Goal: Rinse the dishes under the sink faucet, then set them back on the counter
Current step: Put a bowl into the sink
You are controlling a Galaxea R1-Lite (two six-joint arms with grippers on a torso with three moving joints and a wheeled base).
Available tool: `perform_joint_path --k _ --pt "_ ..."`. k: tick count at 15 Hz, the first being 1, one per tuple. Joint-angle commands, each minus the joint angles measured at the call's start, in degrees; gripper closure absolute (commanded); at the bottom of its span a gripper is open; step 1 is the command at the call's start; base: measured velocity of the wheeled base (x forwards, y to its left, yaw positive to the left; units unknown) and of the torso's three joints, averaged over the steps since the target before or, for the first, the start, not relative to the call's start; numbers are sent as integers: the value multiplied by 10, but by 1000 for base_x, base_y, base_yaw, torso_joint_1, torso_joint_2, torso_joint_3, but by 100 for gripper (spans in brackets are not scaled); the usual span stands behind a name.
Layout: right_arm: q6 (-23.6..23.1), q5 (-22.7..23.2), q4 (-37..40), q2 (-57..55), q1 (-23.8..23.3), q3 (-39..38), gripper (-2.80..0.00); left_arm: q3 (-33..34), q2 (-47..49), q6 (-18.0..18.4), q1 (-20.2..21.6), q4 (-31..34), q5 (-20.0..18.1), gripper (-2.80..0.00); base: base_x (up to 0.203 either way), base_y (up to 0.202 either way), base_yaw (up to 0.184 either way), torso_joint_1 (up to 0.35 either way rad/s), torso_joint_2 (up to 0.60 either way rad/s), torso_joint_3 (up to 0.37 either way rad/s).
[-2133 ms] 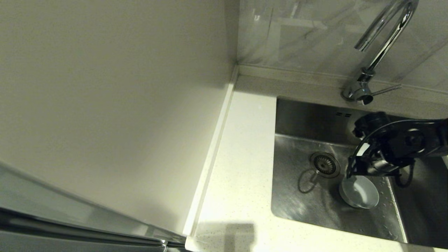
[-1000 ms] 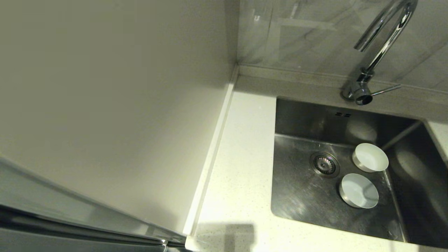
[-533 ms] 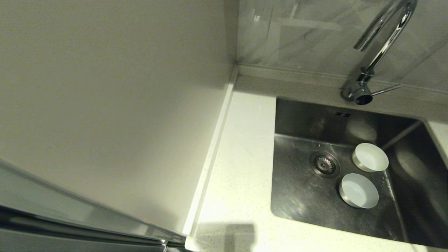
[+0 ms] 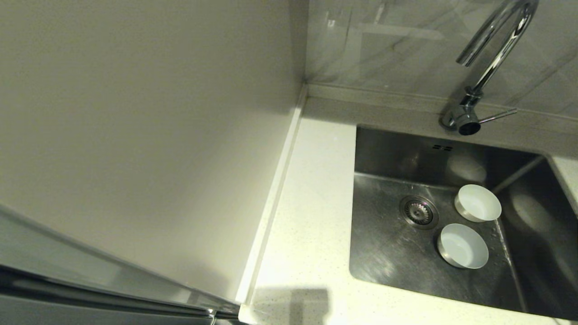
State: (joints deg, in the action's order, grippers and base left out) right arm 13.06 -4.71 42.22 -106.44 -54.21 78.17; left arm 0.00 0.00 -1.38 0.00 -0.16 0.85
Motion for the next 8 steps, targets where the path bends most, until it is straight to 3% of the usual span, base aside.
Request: perform_joint_path --k 1,5,6,8 --pt "0 0 2 -20 -3 0 -280 0 -2 0 -1 0 0 0 0 0 0 0 0 0" --pt "-4 3 2 -30 -3 -2 -280 0 -2 0 0 0 0 0 0 0 0 0 0 0" --pt "-10 4 2 -31 -3 -2 0 0 -2 0 0 0 0 0 0 0 0 0 0 0" --pt "-29 5 2 -29 -3 -12 0 0 -2 0 -1 0 0 0 0 0 0 0 0 0"
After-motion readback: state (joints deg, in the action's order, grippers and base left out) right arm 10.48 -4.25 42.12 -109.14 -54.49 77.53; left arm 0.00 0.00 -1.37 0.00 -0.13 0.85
